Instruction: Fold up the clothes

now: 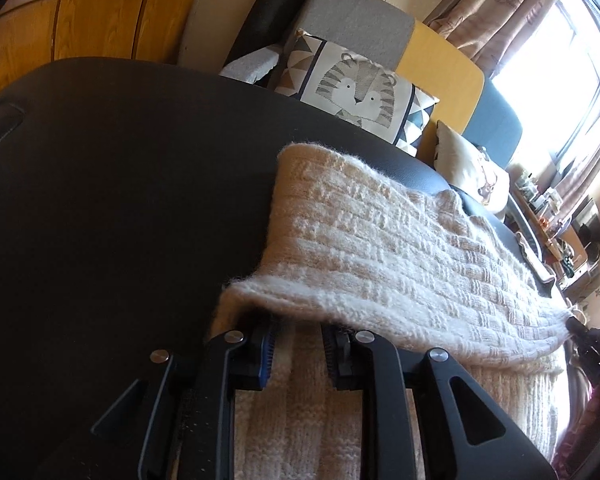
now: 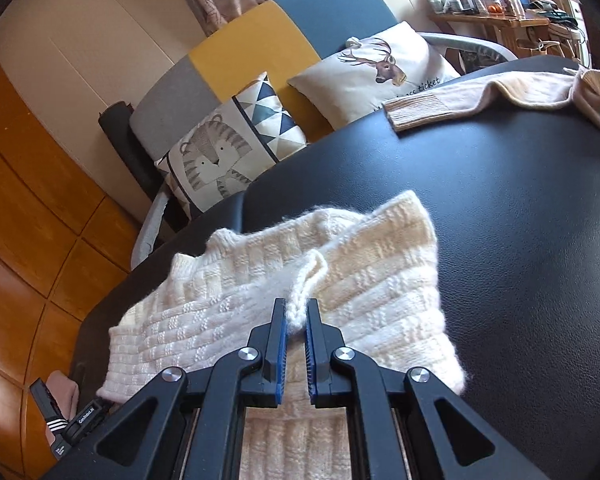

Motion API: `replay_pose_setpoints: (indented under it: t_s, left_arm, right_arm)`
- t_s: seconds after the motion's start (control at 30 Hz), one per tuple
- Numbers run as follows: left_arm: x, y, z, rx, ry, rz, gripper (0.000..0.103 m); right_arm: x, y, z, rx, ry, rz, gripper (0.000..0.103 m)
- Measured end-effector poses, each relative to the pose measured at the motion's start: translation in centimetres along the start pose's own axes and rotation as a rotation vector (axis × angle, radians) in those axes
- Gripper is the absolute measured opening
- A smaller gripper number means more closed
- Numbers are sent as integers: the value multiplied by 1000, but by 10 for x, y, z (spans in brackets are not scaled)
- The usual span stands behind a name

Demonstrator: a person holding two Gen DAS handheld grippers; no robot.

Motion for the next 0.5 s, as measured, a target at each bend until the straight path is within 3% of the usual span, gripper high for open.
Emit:
replay_pose_setpoints:
  t_s: [0.2, 0.3, 0.4, 0.43, 0.5]
  left_arm:
    - [-2, 2, 0, -7, -6, 9, 22]
    - [-2, 3, 0, -8, -8, 7, 22]
    - [-2, 4, 0, -10, -9, 7, 22]
    - [-2, 4, 0, -11, -10, 6, 22]
    - [-2, 4, 1, -13, -12, 5, 22]
  right_arm:
    - [10, -16, 4, -33, -44, -74, 6]
    - [9, -11, -3, -67, -49, -48, 3]
    - [2, -4, -11, 12, 20, 4, 4]
    - [-1, -2, -13, 33, 44, 14, 6]
    - [-3, 0, -18, 32, 70, 20, 22]
Point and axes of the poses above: each gripper's, at about its wrist camera, not at the fingertips, and y roughly the way its jaws point, z to its left, x to its top, the point moved 8 cm from there along y, roughly the way its jaws point, and after that the axes turned 3 degrees about z, right-handed, at the moved point
